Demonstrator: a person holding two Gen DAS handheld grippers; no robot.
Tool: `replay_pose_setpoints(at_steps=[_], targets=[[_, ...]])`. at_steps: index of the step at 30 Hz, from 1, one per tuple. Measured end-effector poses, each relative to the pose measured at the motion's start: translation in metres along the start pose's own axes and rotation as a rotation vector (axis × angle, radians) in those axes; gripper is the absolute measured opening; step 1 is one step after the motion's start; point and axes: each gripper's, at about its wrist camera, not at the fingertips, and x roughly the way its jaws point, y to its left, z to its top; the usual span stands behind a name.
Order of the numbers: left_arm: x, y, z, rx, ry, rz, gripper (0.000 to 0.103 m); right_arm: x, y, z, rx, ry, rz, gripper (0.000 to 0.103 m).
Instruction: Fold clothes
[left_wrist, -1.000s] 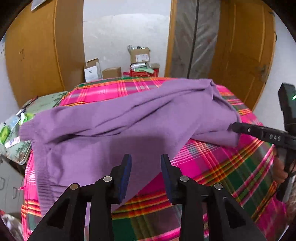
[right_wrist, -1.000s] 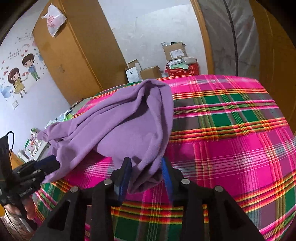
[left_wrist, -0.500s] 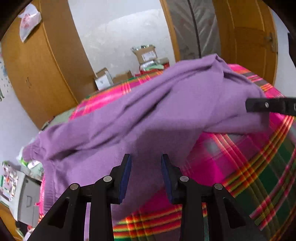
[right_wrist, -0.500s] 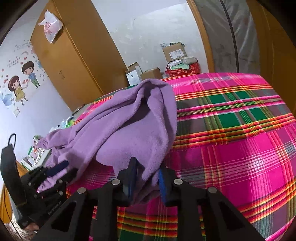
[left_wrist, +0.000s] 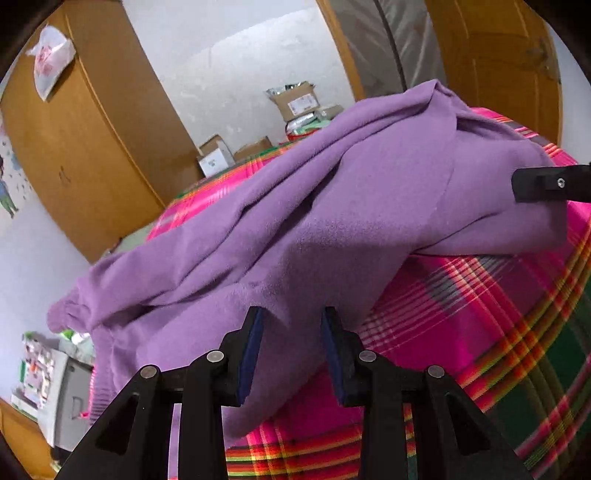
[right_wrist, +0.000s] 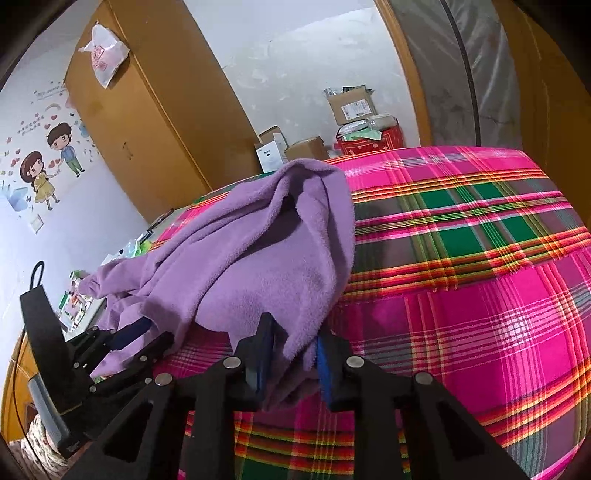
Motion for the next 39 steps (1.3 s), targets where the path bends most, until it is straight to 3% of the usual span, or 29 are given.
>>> replay_pose_setpoints(at_steps=[3, 7, 11, 13, 14, 16, 20, 25, 29, 34, 37, 38, 39], targets=[[0.001, 0.013, 0.001, -0.053, 0.004, -0.027, 0.002, -0.001, 0.002, 0.001, -0.017, -0.003, -0.006, 0.021], [-0.004, 0.032, 0.005, -0.13, -0.011, -0.039, 0.001, -0.007, 0.005, 0.002, -0.044, -0.013, -0.016, 0.018], [-0.019, 0.046, 0.005, -0.166, -0.062, -0.133, 0.003, -0.012, 0.008, 0.004, -0.055, -0.022, -0.02, 0.017], [-0.024, 0.047, 0.003, -0.164, -0.07, -0.177, 0.014, -0.014, 0.008, 0.005, -0.055, -0.025, -0.02, 0.017], [-0.025, 0.046, 0.001, -0.155, -0.069, -0.193, 0.026, -0.014, 0.008, 0.005, -0.053, -0.025, -0.019, 0.017], [-0.028, 0.041, -0.004, -0.135, -0.066, -0.222, 0.032, -0.014, 0.009, 0.006, -0.052, -0.024, -0.019, 0.017], [-0.031, 0.018, -0.008, -0.04, -0.065, -0.165, 0.039, -0.013, 0.008, 0.006, -0.05, -0.023, -0.019, 0.017], [-0.042, -0.01, -0.013, 0.07, -0.078, -0.123, 0.039, -0.012, 0.005, 0.006, -0.038, -0.021, -0.01, 0.017], [-0.032, -0.025, -0.009, 0.127, -0.056, -0.034, 0.04, -0.011, 0.003, 0.005, -0.03, -0.017, -0.002, 0.017], [-0.017, -0.029, 0.004, 0.11, -0.014, 0.079, 0.04, -0.011, 0.003, 0.005, -0.035, -0.021, 0.009, 0.017], [-0.01, -0.021, 0.008, 0.062, 0.018, 0.061, 0.04, -0.01, 0.002, 0.005, -0.031, -0.019, 0.016, 0.017], [-0.008, -0.017, 0.008, 0.036, 0.032, 0.043, 0.036, -0.01, 0.002, 0.004, -0.032, -0.018, 0.018, 0.017], [-0.006, -0.012, 0.008, 0.011, 0.045, 0.025, 0.023, -0.01, 0.002, 0.004, -0.035, -0.017, 0.017, 0.017]])
